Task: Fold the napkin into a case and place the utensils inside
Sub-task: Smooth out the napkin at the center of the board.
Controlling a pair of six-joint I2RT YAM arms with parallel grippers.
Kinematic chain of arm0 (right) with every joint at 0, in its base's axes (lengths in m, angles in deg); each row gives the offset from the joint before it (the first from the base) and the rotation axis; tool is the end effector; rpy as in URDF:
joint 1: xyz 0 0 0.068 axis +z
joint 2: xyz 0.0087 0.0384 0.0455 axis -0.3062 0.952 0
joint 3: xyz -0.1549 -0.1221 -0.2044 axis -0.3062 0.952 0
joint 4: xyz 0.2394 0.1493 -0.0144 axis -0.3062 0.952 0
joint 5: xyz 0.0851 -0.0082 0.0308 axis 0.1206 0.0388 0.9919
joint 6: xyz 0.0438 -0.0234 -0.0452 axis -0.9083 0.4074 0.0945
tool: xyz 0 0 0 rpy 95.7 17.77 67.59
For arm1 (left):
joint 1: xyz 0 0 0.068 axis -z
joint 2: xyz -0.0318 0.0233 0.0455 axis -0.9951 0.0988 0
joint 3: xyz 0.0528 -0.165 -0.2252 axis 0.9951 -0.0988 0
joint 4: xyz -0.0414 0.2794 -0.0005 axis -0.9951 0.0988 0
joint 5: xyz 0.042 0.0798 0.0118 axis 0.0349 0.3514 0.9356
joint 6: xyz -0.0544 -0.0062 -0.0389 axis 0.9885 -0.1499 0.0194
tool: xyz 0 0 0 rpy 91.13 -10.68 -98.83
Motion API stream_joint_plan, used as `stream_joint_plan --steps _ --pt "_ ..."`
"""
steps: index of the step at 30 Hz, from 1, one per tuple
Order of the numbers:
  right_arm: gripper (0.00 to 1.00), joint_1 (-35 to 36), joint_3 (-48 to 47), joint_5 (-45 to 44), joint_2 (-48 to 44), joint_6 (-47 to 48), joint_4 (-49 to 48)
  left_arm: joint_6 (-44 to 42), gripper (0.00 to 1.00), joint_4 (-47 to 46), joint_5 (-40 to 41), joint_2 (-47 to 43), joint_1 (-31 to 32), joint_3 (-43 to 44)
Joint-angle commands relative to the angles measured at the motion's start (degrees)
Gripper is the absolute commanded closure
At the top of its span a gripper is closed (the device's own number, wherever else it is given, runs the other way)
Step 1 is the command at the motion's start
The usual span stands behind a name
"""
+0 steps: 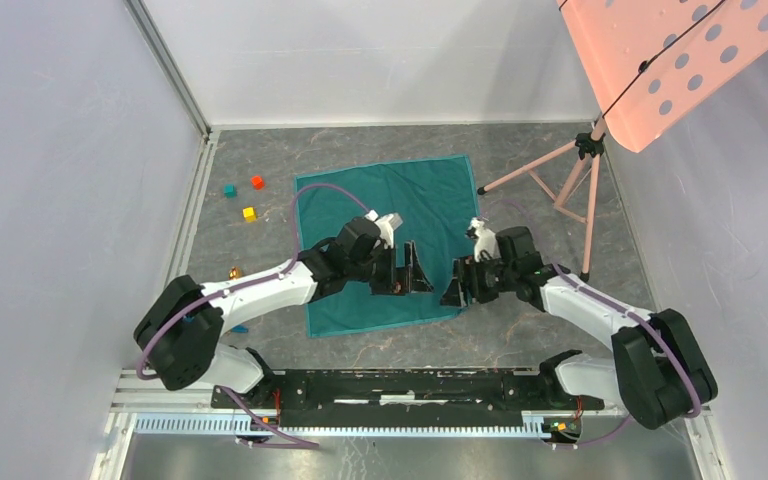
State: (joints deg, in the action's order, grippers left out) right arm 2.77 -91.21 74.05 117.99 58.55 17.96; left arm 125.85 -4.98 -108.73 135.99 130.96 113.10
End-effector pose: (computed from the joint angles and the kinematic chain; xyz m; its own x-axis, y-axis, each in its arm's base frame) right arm 0.2122 0.1104 0.1425 -0.8915 -0.0492 -0.4504 -0.3404 0.7287 0.5942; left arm 0.2099 -0.2513 0.2018 -0.9257 0.0109 -0.3780 0.3024 0.6216 -0.7226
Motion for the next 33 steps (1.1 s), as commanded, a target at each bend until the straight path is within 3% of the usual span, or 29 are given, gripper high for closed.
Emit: stream_joint_plan --steps 1,5,7,12,14,18,23,28,33 --pt "0.19 6.21 -6.75 3.94 1.87 -7.96 -14.37 3.38 0.06 -1.8 4.25 -3.82 -0.14 -1.24" --pt "0.21 9.79 -7.92 8.57 6.9 -22.13 -33.51 5.15 0.06 -1.02 10.53 -10.67 -0.31 -5.3" --pt "0.21 9.72 -9.39 7.37 7.48 -23.7 -34.76 5.73 0.05 -0.33 11.87 -13.11 -0.57 -7.03" --pt "0.19 9.45 -18.28 -6.39 6.87 -5.95 -5.54 6.14 0.04 1.32 12.95 -14.17 -0.67 -7.92" --pt "0.19 7.08 -17.91 -9.13 6.03 -3.31 -0.87 5.75 0.04 1.38 13.32 -13.42 -0.8 -7.52" --pt "0.28 -0.4 -7.92 -2.71 2.07 -10.26 -10.37 4.01 0.05 2.27 12.34 -10.52 -0.93 -4.72" --pt "0.45 -0.83 -5.22 1.11 6.31 -14.72 -19.04 3.76 0.06 3.08 12.57 -9.59 -1.23 -3.93" --pt "0.43 -3.53 -4.47 1.41 12.06 -18.5 -27.28 3.74 0.03 4.38 12.85 -12.98 -2.06 -6.38" --pt "0.47 -4.26 -6.09 4.03 18.99 -21.55 -33.02 4.15 0.02 6.07 13.38 -17.73 -2.54 -9.37"
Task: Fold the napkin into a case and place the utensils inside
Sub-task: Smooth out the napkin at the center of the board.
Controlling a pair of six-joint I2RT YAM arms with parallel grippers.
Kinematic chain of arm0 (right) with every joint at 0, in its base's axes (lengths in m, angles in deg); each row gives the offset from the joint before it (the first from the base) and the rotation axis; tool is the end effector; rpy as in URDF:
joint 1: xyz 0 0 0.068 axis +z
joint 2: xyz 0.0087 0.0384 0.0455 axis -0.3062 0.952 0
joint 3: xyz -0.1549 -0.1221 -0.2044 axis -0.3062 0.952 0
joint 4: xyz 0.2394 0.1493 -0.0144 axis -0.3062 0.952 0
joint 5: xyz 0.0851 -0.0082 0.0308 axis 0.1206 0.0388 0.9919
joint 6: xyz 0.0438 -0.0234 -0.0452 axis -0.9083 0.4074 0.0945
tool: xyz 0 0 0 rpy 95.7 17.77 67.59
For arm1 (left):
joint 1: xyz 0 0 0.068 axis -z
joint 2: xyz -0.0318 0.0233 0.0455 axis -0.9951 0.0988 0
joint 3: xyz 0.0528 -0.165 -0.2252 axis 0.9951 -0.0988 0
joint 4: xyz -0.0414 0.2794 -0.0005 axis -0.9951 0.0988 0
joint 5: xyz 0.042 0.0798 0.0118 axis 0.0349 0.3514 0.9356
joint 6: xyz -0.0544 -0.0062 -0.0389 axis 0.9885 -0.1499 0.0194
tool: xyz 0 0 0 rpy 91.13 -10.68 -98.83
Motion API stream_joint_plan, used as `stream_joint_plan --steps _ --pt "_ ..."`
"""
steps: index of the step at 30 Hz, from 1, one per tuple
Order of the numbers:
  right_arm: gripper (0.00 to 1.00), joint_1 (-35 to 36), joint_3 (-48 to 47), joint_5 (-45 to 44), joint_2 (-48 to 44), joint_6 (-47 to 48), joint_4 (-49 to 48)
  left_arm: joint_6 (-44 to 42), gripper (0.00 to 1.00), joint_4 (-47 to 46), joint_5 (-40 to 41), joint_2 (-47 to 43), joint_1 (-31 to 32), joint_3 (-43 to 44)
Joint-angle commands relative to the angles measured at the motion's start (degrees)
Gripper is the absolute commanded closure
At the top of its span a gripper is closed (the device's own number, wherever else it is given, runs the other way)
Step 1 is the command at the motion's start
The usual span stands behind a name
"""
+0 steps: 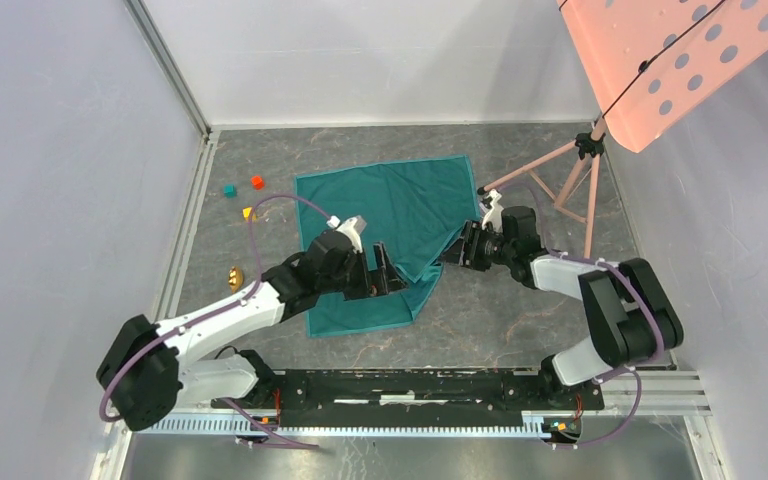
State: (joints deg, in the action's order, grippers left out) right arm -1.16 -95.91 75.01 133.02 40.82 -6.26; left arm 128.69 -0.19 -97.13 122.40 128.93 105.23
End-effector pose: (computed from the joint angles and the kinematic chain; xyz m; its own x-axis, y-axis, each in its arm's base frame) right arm 0.2786 0.1142 0.1382 -0.8630 0.2570 -0.4349 -0.1778 0.6513 0.7377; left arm 0.1906 -0.2013 0.2097 -0.8816 -0.1681 -0.4410 0.1963 0.7193 -0.6664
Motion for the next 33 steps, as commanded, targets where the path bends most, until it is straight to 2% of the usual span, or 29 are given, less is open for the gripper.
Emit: stream_joint_plan --steps 1,5,11,22,33 --pt "0.48 -0.39 -1.39 3.87 4.99 -4.81 -10.05 1.24 0.02 1.75 2.12 -4.79 -0.59 -1.79" --pt "0.52 -0.26 0.47 4.97 6.77 -8.88 -16.88 0.64 0.01 2.86 2.6 -6.35 -1.3 -2.35" --pt "0.58 -0.3 0.46 4.36 8.96 -9.21 -17.01 0.32 0.01 2.11 1.84 -5.29 -1.71 -1.86" --pt "0.53 0.51 0.02 3.42 12.3 -9.67 -18.22 -1.29 0.01 5.1 2.75 -7.41 -2.82 -0.78" --pt "0.59 1.77 -1.17 2.34 15.25 -13.56 -23.06 -2.32 0.0 6.25 2.29 -7.27 -4.03 -0.3"
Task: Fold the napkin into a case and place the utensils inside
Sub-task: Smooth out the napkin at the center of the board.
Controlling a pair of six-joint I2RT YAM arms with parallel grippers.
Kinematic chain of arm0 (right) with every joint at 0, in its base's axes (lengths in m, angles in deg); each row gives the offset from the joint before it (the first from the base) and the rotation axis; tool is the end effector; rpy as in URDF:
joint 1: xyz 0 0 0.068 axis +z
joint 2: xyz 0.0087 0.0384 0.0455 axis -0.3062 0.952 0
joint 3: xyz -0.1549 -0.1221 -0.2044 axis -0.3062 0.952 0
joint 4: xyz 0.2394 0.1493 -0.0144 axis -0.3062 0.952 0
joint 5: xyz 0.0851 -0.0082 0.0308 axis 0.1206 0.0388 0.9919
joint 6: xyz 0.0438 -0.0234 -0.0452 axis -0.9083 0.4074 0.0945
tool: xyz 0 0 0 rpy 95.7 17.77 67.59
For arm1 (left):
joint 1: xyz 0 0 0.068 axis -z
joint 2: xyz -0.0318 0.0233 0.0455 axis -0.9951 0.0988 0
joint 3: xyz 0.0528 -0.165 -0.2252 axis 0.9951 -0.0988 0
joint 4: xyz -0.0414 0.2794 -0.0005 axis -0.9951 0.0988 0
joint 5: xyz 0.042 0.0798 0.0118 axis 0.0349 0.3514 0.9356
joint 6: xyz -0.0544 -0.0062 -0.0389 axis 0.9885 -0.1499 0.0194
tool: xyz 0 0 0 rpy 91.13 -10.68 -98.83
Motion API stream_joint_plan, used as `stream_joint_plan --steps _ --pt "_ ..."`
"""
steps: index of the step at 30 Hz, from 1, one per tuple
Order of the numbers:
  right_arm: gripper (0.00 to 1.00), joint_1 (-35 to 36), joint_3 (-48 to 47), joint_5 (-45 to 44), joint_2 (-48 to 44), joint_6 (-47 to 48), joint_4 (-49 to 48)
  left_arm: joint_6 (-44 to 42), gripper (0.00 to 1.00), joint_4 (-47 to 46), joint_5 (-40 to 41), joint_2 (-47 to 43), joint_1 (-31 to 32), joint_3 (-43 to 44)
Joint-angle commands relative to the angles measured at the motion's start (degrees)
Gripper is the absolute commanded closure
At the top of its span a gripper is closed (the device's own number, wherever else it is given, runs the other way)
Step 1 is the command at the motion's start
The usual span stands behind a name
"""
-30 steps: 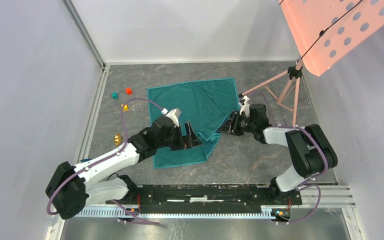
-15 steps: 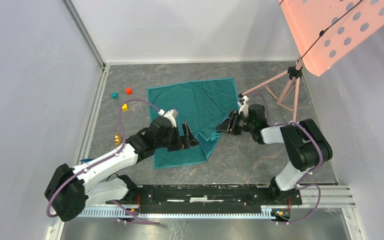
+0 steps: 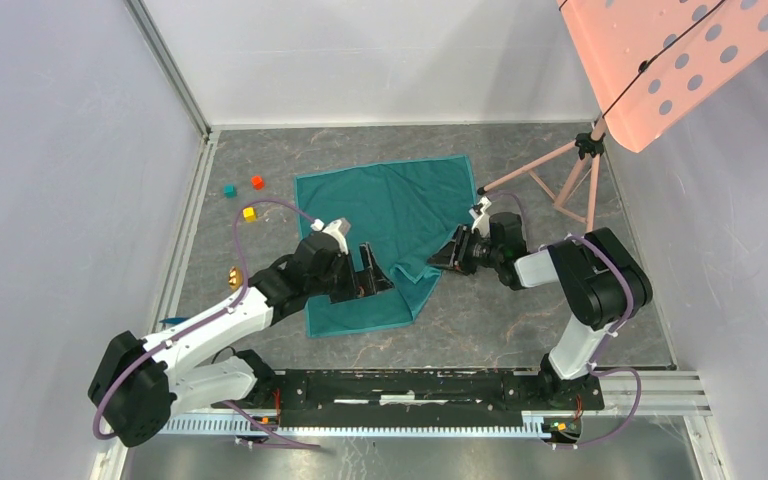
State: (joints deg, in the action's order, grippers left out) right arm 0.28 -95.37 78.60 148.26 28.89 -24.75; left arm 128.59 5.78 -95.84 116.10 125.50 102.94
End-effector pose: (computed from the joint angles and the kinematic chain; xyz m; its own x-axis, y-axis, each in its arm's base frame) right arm 0.2928 0.1296 0.0900 -0.8988 0.3329 -0.2853 -0.0660 0.5406 0.8387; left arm 0.1844 -0.1723 0.2116 -0.8731 -0.2201 -0.4351 0.1305 0.7543 -0.6434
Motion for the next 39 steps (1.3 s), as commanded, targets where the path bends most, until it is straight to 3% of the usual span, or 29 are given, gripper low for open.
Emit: stream_joint_plan --steps 1,3,9,14,21,26,31,34,37,39 --pt "0.61 0.42 -1.92 -1.57 -0.07 -1.63 -4.25 -2.32 0.0 0.34 1.0 -1.11 -0.79 1.9" --pt "0.66 0.36 -2.69 -2.01 0.12 -1.46 -3.64 -2.32 0.0 0.35 1.13 -1.33 -1.13 1.57" --pt "0.99 0.18 -5.25 -3.48 -2.12 5.49 5.86 -2.32 0.0 -0.07 1.95 -1.75 -2.54 0.59" --pt "1.0 -0.14 -7.12 -8.69 -8.85 19.22 29.59 -2.53 0.0 -0.77 2.05 -1.65 -4.09 -0.36" --pt "1.0 -0.13 -9.99 -31.16 -20.03 31.6 61.62 -3.45 0.0 -2.35 2.41 -1.63 -5.96 -3.48" --pt "1.0 -0.13 -4.16 -44.78 -28.24 27.26 66.57 -4.37 0.0 -2.69 1.53 -1.88 -7.22 -3.67" --pt "0.93 -0.2 -4.8 -52.99 -29.71 26.95 69.2 -4.35 0.0 -2.94 0.84 -2.8 -7.5 -3.25" --pt "0.81 -0.19 -6.41 -52.74 -30.38 29.7 69.89 -4.61 0.0 -1.64 1.27 -3.42 -7.68 -2.63" --pt "0.53 0.62 -8.07 -48.84 -32.7 33.81 66.91 -4.79 0.0 -1.0 1.8 -3.6 -8.77 -1.64" --pt "0.4 1.07 -9.35 -46.93 -33.65 36.2 62.48 -4.53 0.0 -0.94 1.54 -2.39 -10.25 -0.21"
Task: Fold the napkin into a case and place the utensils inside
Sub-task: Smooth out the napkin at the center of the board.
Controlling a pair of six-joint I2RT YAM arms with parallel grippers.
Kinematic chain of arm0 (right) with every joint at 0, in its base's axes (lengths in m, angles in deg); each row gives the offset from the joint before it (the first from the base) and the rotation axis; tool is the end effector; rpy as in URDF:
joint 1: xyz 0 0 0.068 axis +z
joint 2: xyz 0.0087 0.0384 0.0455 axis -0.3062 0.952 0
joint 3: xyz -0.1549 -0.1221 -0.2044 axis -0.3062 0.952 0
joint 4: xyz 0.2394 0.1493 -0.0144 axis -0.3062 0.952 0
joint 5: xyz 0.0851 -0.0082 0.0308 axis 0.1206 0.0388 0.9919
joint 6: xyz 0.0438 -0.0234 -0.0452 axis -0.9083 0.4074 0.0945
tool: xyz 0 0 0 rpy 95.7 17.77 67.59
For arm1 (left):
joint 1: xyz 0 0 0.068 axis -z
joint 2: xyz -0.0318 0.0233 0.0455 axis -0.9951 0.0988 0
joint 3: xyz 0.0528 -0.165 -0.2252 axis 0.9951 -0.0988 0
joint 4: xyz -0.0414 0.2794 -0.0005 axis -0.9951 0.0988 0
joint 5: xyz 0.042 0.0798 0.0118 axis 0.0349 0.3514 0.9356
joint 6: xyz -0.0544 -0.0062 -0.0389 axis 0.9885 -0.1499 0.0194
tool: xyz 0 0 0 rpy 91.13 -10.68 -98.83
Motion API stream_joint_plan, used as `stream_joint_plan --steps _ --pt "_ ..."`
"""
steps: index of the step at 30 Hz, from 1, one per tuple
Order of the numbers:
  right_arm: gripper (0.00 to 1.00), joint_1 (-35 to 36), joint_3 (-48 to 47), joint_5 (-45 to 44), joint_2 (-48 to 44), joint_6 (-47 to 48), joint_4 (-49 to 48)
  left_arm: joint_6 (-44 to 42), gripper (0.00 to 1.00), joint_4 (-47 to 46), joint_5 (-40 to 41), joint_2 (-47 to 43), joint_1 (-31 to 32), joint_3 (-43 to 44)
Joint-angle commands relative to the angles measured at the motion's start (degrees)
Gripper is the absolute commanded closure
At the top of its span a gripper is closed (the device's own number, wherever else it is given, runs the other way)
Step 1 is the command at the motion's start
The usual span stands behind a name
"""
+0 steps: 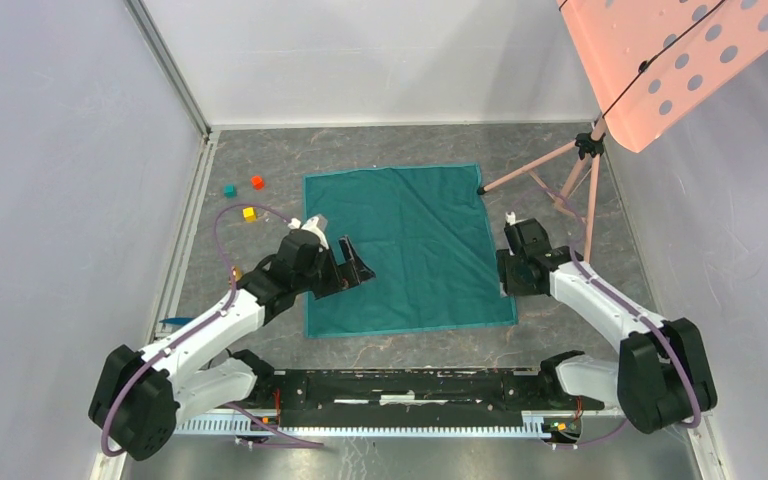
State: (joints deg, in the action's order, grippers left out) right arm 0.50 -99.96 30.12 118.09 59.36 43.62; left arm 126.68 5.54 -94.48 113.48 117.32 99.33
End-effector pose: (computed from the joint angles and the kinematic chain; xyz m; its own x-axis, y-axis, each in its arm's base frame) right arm 0.2194 0.0614 0.1559 -0.9173 0.0089 -0.3981 0.0405 0.9967 -0.0710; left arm 0.1968 -0.1362 0.1993 -0.8271 -0.3223 -0.4604 0.0337 0.7893 -0.6131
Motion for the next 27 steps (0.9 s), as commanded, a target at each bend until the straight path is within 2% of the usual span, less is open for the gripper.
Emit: stream_joint_plan --steps 1,3,6,9,14,17,21,27 --pt "0.34 0.9 -5.94 3.75 -3.04 6.83 -8.28 -2.26 0.0 -0.5 0.28 1.18 -3.05 4.58" --pt "0.26 0.92 -8.95 8.56 0.44 7.02 -14.07 -0.7 0.0 -0.6 1.55 4.05 -4.89 6.88" --pt "0.25 0.87 -14.88 15.46 9.98 3.8 -24.12 2.29 0.0 -2.71 2.44 10.95 -8.21 11.25" --pt "0.25 0.84 -21.95 16.01 19.91 0.43 -30.76 3.21 0.0 -3.81 1.22 18.77 -11.08 17.99" --pt "0.26 0.62 -37.24 14.15 34.76 -1.41 -31.03 0.81 0.0 -2.19 -0.31 32.39 -16.29 32.14" --pt "0.25 0.48 -42.58 14.28 40.61 -1.49 -31.16 1.73 0.0 -2.22 -3.59 40.09 -19.14 38.29" --pt "0.25 -0.26 -48.61 16.47 47.09 -0.82 -31.52 2.57 0.0 -4.0 -6.68 48.73 -20.29 42.97" --pt "0.25 -0.76 -52.61 17.22 52.71 1.03 -33.43 2.01 0.0 -3.92 -5.1 54.19 -21.55 43.99"
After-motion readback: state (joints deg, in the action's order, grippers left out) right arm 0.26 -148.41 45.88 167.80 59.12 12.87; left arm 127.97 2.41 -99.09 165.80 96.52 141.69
